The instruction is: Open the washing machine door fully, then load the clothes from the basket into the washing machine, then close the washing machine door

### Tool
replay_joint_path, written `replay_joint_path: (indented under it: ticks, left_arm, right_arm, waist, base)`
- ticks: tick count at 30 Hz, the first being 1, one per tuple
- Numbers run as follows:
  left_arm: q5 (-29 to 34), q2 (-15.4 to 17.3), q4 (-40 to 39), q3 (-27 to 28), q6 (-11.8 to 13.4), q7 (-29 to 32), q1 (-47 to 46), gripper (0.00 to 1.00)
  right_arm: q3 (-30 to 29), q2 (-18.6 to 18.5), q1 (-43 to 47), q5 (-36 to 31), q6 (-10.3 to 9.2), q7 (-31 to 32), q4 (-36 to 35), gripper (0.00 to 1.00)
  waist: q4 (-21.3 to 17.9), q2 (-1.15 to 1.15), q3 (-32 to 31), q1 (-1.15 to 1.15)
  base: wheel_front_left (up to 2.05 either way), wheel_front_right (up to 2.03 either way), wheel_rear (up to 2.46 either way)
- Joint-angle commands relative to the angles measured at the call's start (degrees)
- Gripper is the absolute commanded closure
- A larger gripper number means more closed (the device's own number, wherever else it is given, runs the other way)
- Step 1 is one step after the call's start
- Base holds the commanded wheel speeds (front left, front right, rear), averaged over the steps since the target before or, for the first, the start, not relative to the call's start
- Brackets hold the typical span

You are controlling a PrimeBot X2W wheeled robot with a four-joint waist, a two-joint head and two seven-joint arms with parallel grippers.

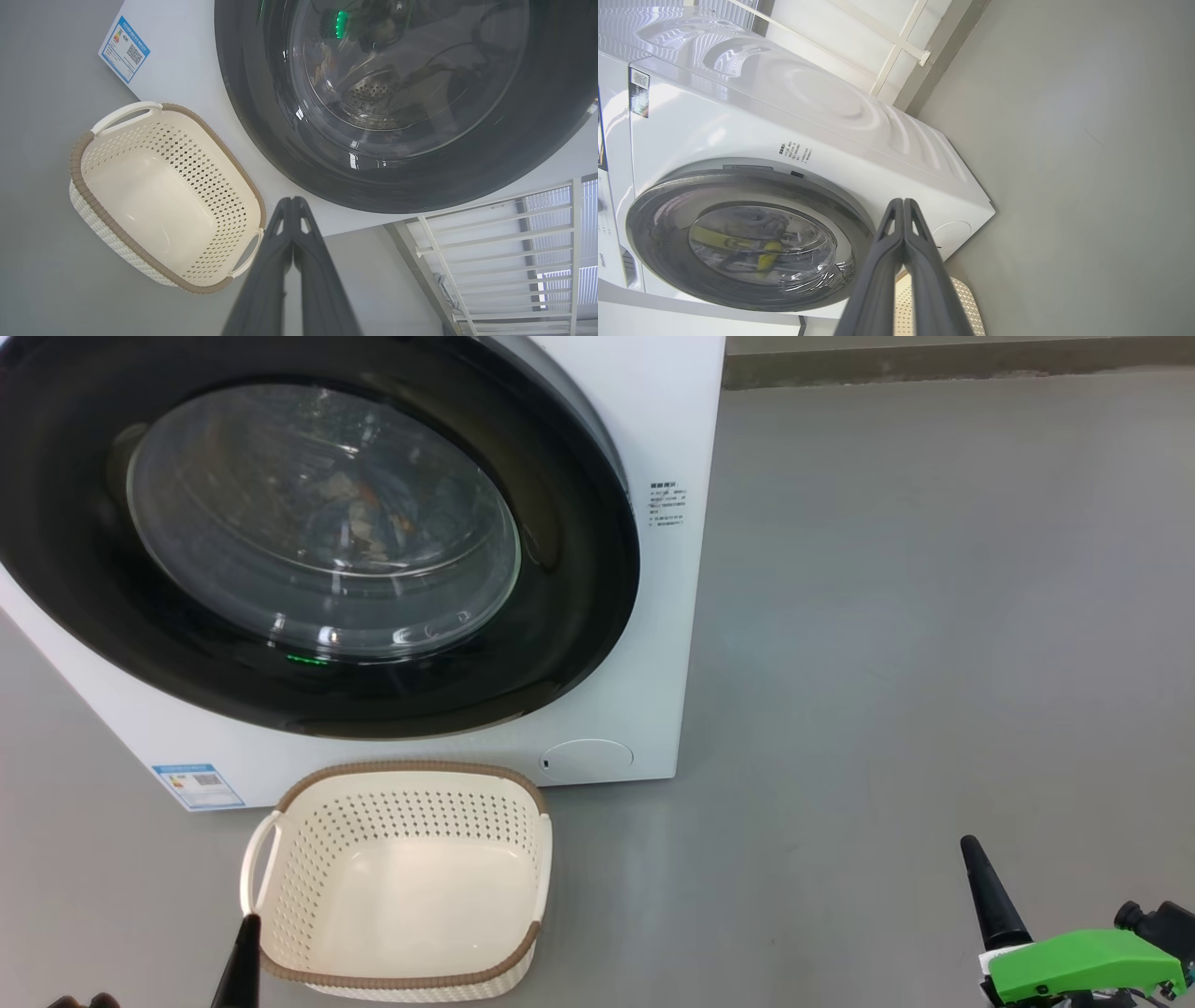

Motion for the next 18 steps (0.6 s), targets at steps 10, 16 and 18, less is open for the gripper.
replay_joint_path:
  ticks: [10, 16, 18]
  left_arm:
    - [-6.26, 0.14, -2.12, 2.23, -0.12, 1.94, -3.4, 1.0]
    - [-9.46, -0.17, -2.37, 2.64, -0.13, 2.95, -3.78, 1.0]
    - [-10.53, -0.28, -2.46, 2.78, -0.13, 3.29, -3.9, 1.0]
  right_arm:
    - [-0.46, 0.35, -1.72, 6.66, 0.06, 2.04, -2.61, 1.0]
    - [-0.92, 0.69, -1.77, 9.75, 0.07, 3.06, -3.11, 1.0]
    - [-1.07, 0.8, -1.79, 10.78, 0.07, 3.4, -3.27, 1.0]
  waist:
    - [0.29, 0.0, -0.3, 0.0]
    - [0.45, 0.0, -0.48, 0.0]
    - [0.51, 0.0, -0.53, 0.0]
  base:
    - [0.0, 0.0, 0.0]
    - [0.0, 0.0, 0.0]
    - [0.0, 0.0, 0.0]
